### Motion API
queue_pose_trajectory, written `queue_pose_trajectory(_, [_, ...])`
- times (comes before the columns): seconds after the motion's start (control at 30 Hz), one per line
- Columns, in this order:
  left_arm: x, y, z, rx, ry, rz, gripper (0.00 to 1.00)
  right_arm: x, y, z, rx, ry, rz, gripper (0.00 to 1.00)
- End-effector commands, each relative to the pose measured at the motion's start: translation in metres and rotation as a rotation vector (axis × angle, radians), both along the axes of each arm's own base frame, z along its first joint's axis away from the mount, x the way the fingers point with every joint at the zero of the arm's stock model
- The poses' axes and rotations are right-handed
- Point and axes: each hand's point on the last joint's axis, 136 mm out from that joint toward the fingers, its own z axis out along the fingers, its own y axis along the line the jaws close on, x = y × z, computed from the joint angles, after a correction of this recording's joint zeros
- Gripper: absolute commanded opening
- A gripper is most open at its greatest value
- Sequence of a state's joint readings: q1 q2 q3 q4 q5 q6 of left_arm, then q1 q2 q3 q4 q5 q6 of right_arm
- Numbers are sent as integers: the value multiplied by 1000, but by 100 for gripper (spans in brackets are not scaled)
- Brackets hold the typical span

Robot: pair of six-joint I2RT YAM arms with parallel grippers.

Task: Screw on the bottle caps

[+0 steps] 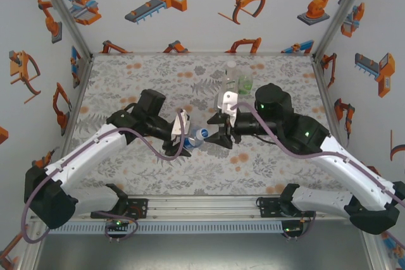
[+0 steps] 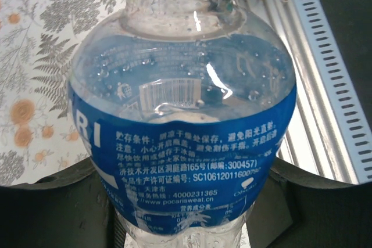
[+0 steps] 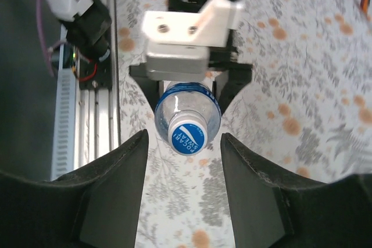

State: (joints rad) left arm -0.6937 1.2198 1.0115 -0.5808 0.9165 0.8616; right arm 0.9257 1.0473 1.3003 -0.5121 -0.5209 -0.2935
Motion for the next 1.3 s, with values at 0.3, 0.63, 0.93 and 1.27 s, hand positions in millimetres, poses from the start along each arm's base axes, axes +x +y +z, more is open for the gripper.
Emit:
queue_pose_trajectory(0.3, [-34, -1, 10, -15, 127, -193, 0, -25, 7, -14, -64, -178, 259, 50])
queue_pose_trajectory(0.63, [-37, 0, 9, -4, 137, -204, 0, -25, 11, -18, -64, -167, 277, 33])
queue_pose_trajectory(0.93, [-35, 0, 9, 4, 121, -196, 0, -24, 12, -25, -86, -126, 266, 0])
queue_pose_trajectory(1.27, [5, -1, 0, 54, -40, 38, 0, 60, 9, -21, 49, 261, -370, 0])
